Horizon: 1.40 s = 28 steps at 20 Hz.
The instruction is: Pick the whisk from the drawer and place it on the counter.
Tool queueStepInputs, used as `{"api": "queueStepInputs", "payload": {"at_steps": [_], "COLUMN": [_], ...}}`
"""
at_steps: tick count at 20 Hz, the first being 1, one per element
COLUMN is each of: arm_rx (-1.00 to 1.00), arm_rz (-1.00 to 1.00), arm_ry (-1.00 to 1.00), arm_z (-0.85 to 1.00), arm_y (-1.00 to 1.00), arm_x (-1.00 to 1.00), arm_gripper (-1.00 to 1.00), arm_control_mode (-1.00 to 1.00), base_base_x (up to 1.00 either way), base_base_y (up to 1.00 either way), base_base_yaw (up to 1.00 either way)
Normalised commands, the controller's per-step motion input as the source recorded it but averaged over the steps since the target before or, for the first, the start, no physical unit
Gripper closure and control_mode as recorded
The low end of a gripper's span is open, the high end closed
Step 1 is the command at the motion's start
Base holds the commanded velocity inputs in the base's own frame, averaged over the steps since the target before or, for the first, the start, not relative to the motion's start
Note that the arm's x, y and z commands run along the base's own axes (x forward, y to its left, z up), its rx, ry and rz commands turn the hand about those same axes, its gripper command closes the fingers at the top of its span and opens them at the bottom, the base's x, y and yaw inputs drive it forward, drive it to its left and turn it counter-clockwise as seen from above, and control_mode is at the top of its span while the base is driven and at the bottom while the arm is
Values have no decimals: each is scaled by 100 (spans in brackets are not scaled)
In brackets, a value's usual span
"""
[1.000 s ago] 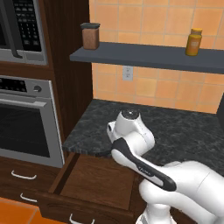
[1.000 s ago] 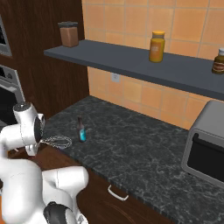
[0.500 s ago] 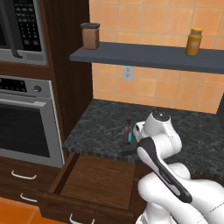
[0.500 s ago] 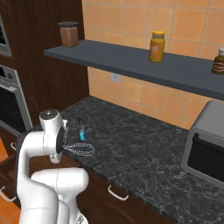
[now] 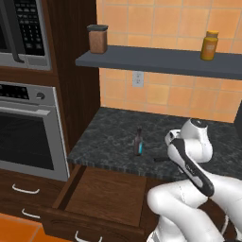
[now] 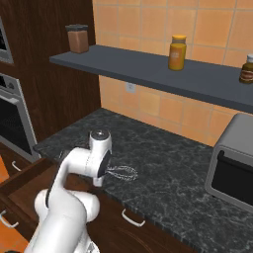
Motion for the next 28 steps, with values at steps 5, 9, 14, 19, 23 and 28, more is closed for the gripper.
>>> {"api": "queueStepInputs", "payload": {"at_steps": [5,9,14,19,23,28], "arm_rx": [0,0,0,0,0,0], "arm_rz": [1,3,3,4,5,3], "arm_ry": [3,3,1,0,-5,-8], "arm_z": [-48,-48,-22,15,27,71], "arm_y": [-57,-44,-11,-25,-30,-4], "arm_x": [79,87,79,3,-61,-65], "arm_gripper": [100,100,-100,-100,-100,-100], "arm_control_mode": [-100,-100,-100,-100,-100,-100], "base_base_x": [0,0,0,0,0,0], "base_base_y": [0,0,0,0,0,0], "base_base_yaw": [0,0,0,0,0,0]}}
